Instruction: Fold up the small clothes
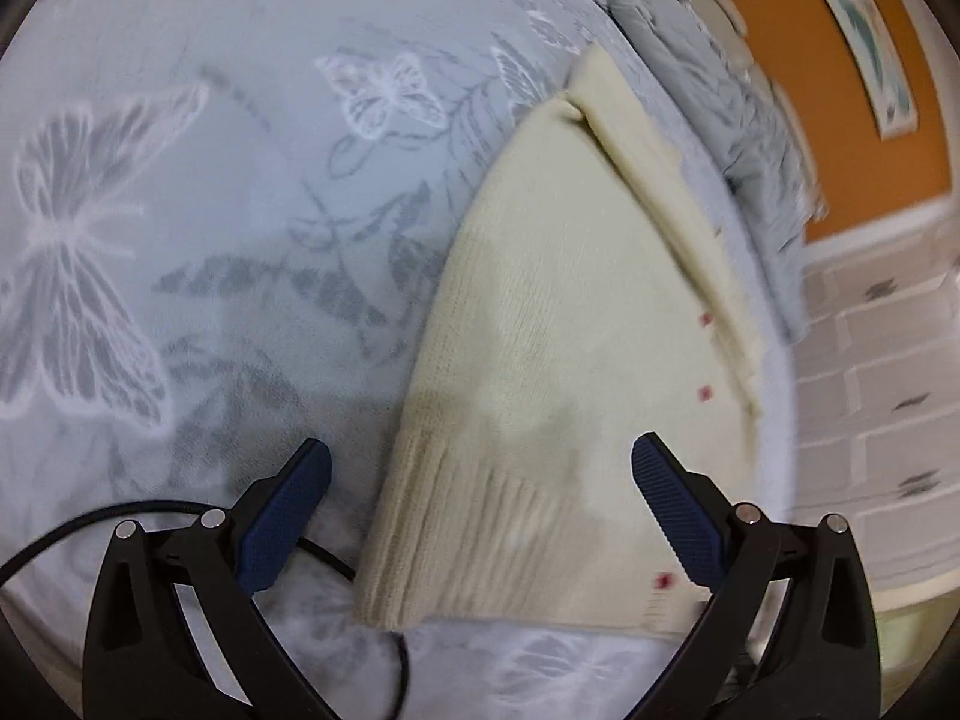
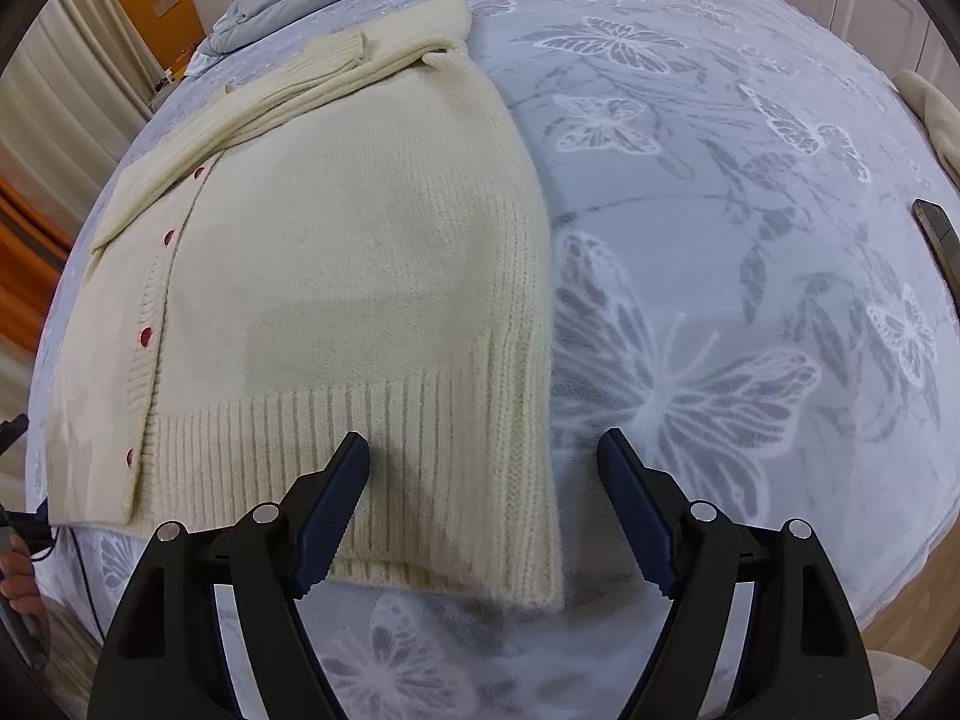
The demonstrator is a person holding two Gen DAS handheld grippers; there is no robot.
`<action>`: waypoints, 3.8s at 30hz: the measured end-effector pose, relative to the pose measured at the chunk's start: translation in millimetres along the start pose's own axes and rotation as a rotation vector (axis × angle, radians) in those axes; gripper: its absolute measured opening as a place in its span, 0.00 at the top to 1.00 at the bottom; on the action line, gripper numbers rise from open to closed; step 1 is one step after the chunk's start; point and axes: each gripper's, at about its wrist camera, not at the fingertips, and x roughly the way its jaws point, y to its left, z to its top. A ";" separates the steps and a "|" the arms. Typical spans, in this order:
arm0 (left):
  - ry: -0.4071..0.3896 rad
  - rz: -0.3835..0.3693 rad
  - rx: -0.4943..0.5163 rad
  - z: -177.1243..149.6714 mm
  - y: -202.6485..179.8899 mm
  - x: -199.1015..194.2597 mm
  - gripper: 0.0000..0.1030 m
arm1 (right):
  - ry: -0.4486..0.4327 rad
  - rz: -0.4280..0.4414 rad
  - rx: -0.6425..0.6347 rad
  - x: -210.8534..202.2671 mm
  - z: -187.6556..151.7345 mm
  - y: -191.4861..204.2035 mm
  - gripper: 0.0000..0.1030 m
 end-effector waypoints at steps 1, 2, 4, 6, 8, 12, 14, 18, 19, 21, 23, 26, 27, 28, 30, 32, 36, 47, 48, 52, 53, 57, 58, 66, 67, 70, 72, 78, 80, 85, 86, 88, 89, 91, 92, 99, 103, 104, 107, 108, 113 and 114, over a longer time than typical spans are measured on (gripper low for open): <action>0.019 -0.050 -0.047 3.5 6.5 -0.6 0.05 | 0.000 0.001 0.000 0.1 0.2 -0.1 0.25; 0.030 -0.079 -0.068 4.3 9.2 -1.4 0.05 | 0.000 0.002 -0.002 0.3 0.5 -0.3 0.25; 0.049 -0.121 -0.091 4.8 11.3 0.1 0.05 | 0.000 0.005 -0.004 0.8 1.3 -0.5 0.25; 0.066 -0.117 -0.073 3.2 7.7 3.7 0.05 | 0.001 0.010 -0.005 1.2 1.8 -0.8 0.25; 0.085 -0.105 -0.035 -0.6 1.2 7.8 0.05 | 0.002 0.017 -0.006 1.5 2.3 -1.3 0.25; 0.213 -0.137 0.042 -11.8 -11.5 19.0 0.13 | 0.009 0.048 -0.009 1.4 1.0 2.0 0.25; 0.239 -0.124 0.077 -18.8 -16.9 23.2 0.26 | 0.014 0.069 -0.019 2.7 0.5 5.5 0.29; 0.272 -0.052 0.106 -23.9 -15.1 34.6 0.92 | 0.013 0.124 -0.031 3.7 0.8 13.8 0.74; 0.266 -0.049 0.094 -24.3 -13.5 33.8 0.93 | 0.009 0.160 -0.013 1.3 3.2 12.7 0.89; 0.247 -0.051 0.081 -24.4 -15.2 25.1 0.93 | -0.020 0.189 0.011 -8.8 5.3 12.0 0.90; 0.212 -0.059 0.115 -25.0 -27.6 7.7 0.94 | -0.068 0.216 0.016 -28.6 6.2 13.6 0.91; 0.154 -0.073 0.149 -25.6 -44.8 -26.3 0.94 | -0.125 0.251 0.032 -62.0 5.3 11.7 0.94; 0.134 -0.072 0.159 -26.2 -49.7 -38.3 0.94 | -0.133 0.267 0.039 -70.8 4.4 9.3 0.94; 0.115 -0.074 0.176 -27.7 -54.9 -52.1 0.95 | -0.143 0.281 0.045 -82.3 1.9 6.5 0.94; 0.094 -0.063 0.204 -32.0 -62.0 -71.8 0.95 | -0.150 0.281 0.032 -96.7 -4.5 4.9 0.94; 0.096 -0.058 0.239 -40.5 -65.1 -90.4 0.95 | -0.140 0.280 0.006 -113.8 -15.8 3.7 0.94; 0.133 -0.041 0.308 -73.7 -67.1 -115.1 0.95 | -0.100 0.280 -0.050 -143.9 -50.8 -2.1 0.94; 0.174 -0.059 0.422 -183.4 -70.6 -232.9 0.95 | -0.139 0.414 -0.111 -272.3 -133.3 -28.4 0.94; 0.152 -0.079 0.422 -179.0 -78.7 -239.5 0.95 | -0.172 0.429 -0.104 -279.9 -123.9 -27.6 0.94; 0.000 -0.141 0.509 -128.4 -133.6 -245.6 0.94 | -0.301 0.518 -0.040 -279.3 -44.2 -26.9 0.94; -0.031 -0.134 0.534 -112.9 -145.9 -238.0 0.94 | -0.328 0.513 -0.018 -267.7 -19.4 -26.1 0.94; -0.119 -0.053 0.510 -44.6 -178.6 -176.6 0.94 | -0.288 0.541 0.107 -194.1 59.6 -24.5 0.94; -0.121 -0.032 0.488 -25.0 -181.9 -151.7 0.94 | -0.245 0.532 0.161 -158.8 80.6 -24.6 0.94; -0.067 0.251 0.400 39.9 -147.0 24.2 0.89 | -0.119 0.495 0.357 -26.1 118.1 -30.1 0.83; -0.082 0.229 0.391 40.9 -141.8 25.2 0.86 | -0.142 0.522 0.365 -29.3 116.9 -32.9 0.74; -0.138 0.181 0.358 42.6 -132.8 12.7 0.32 | -0.278 0.470 0.318 -62.9 109.1 -43.3 0.39; -0.222 0.207 0.356 38.7 -129.5 -6.9 0.15 | -0.286 0.394 0.243 -75.8 98.7 -42.9 0.38; -0.108 0.274 0.442 14.8 -106.8 -8.2 0.15 | -0.137 0.149 0.105 -49.2 49.7 -32.9 0.36; -0.076 0.307 0.427 9.1 -93.6 0.4 0.15 | -0.070 0.092 0.066 -30.1 44.8 -25.0 0.52; 0.004 0.351 0.397 -4.2 -72.6 8.7 0.79 | -0.172 0.122 0.043 -66.8 48.2 -15.8 0.94; 0.004 0.319 0.385 -3.6 -74.2 0.6 0.85 | -0.212 0.134 0.085 -84.0 48.9 -24.1 0.94; 0.001 0.318 0.400 -3.6 -78.3 -9.1 0.87 | -0.205 0.136 0.148 -86.2 46.3 -38.3 0.94; -0.005 0.343 0.418 -4.7 -79.8 -10.2 0.87 | -0.121 0.100 0.148 -65.4 45.3 -43.2 0.94; 0.037 0.408 0.435 -6.2 -75.5 2.9 0.86 | 0.030 -0.015 0.058 -23.0 36.7 -38.1 0.93; 0.063 0.420 0.425 -5.9 -71.8 9.8 0.86 | 0.014 -0.033 0.039 -23.8 34.3 -34.5 0.91; -0.060 0.345 0.469 5.9 -108.4 -22.9 0.69 | -0.212 -0.014 -0.072 -79.3 77.3 7.1 0.41; -0.080 0.362 0.519 29.6 -137.0 3.9 0.28 | -0.170 -0.055 -0.114 -38.4 126.8 27.9 0.40; -0.076 0.381 0.515 35.0 -139.9 16.1 0.28 | -0.140 -0.075 -0.111 -21.9 135.9 28.3 0.40; -0.008 0.393 0.482 49.8 -134.4 49.1 0.30 | -0.017 -0.059 -0.074 18.1 142.6 21.9 0.65; 0.028 0.380 0.475 52.0 -131.7 57.9 0.51 | 0.025 -0.010 -0.054 24.6 142.4 20.9 0.88; 0.054 0.320 0.517 48.4 -134.7 57.1 0.87 | -0.204 0.099 0.077 -40.2 133.8 -2.2 0.93; 0.048 0.315 0.507 49.2 -133.6 55.7 0.87 | -0.192 0.073 0.084 -33.6 132.5 -7.1 0.93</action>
